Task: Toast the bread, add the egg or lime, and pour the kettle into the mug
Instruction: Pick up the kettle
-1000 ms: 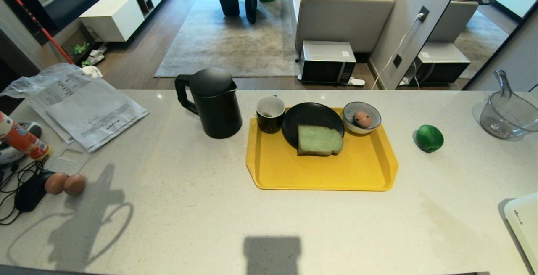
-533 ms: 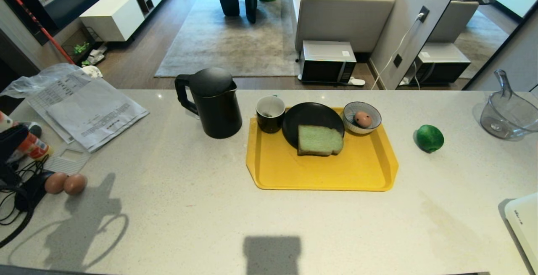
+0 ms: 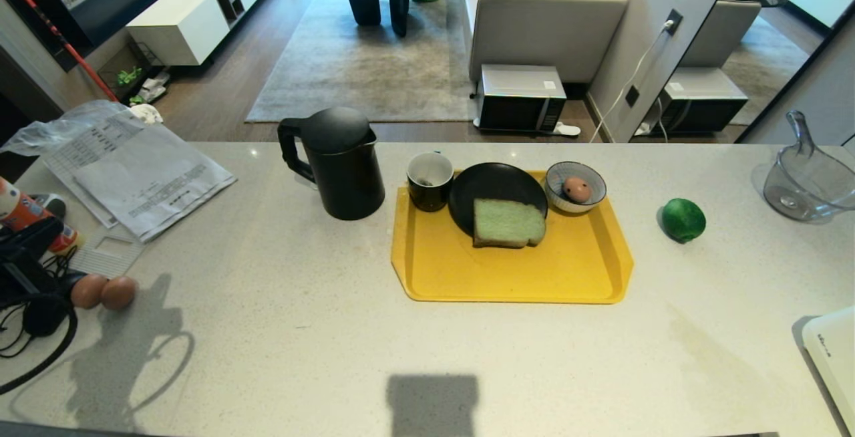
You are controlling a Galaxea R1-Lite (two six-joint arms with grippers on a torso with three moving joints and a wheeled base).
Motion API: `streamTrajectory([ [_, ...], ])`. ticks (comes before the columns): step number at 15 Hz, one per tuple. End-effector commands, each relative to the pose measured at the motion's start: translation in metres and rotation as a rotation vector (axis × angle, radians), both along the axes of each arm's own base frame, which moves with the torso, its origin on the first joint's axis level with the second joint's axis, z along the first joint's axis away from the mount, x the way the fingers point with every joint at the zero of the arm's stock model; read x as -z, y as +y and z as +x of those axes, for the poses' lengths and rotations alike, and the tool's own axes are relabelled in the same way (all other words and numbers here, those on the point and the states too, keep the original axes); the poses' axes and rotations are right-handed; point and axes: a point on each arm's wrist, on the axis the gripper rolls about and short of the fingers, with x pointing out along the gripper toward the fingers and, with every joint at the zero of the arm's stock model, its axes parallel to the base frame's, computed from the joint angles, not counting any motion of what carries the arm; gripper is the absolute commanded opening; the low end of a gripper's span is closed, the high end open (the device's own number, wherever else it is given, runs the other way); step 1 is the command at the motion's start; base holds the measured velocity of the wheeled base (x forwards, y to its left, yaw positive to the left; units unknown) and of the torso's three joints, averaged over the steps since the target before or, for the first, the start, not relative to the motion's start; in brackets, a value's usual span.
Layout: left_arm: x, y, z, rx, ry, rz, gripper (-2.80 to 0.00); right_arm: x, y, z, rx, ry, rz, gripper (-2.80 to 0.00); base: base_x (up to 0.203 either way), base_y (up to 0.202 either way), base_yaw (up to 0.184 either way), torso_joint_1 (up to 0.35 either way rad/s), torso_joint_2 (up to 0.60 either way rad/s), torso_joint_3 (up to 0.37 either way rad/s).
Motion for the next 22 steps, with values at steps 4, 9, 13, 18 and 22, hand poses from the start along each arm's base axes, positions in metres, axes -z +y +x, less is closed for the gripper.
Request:
streamTrajectory([
  [4, 0.014, 0.011, 0.023, 0.018, -0.008, -0.023, -2.8, 0.0, 0.0, 0.0, -0.001, 0.001, 0.0, -2.8, 0.0, 0.0, 0.0, 0.0, 0.0, 0.0],
  [9, 0.017, 0.016, 0.032, 0.017, -0.083, 0.024, -2.8, 0.0, 0.0, 0.0, -0.001, 0.002, 0.0, -2.8, 0.0, 0.0, 0.0, 0.0, 0.0, 0.0],
  [13, 0.017, 0.015, 0.032, 0.016, -0.081, 0.031, 0.0, 0.0, 0.0, 0.0, -0.001, 0.001, 0.0, -2.8, 0.0, 0.0, 0.0, 0.0, 0.0, 0.0],
  [18, 0.017, 0.015, 0.032, 0.027, -0.082, 0.03, 0.0, 0.0, 0.0, 0.0, -0.001, 0.001, 0.0, -2.8, 0.0, 0.0, 0.0, 0.0, 0.0, 0.0],
  [22, 0.02, 0.016, 0.038, 0.123, -0.065, 0.035, 0.0, 0.0, 0.0, 0.0, -0.001, 0.001, 0.0, -2.8, 0.0, 0.0, 0.0, 0.0, 0.0, 0.0],
])
